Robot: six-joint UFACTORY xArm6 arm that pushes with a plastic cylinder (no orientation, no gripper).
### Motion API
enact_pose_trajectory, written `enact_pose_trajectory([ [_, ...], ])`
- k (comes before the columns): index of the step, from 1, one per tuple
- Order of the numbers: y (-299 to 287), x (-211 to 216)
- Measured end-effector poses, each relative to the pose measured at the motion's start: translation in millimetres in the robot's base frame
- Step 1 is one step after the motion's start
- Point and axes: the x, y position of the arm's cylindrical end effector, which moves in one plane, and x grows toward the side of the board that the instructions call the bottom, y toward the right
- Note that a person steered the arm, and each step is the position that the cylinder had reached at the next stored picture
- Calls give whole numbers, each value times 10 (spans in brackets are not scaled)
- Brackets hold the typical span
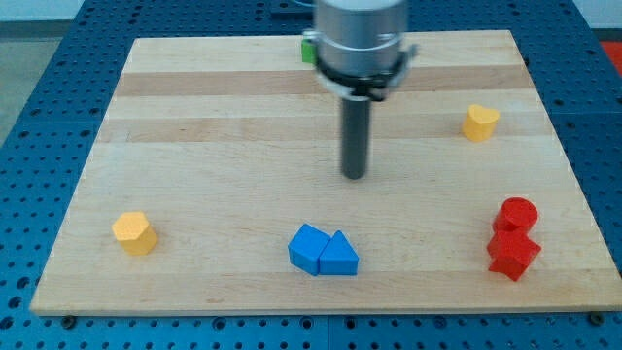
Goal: Place the yellow heart right side of the yellow hexagon
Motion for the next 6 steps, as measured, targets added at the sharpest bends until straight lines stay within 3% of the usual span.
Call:
enact_pose_trajectory([
  [3,1977,-75],
  [5,2187,-637],
  [6,1830,-693],
])
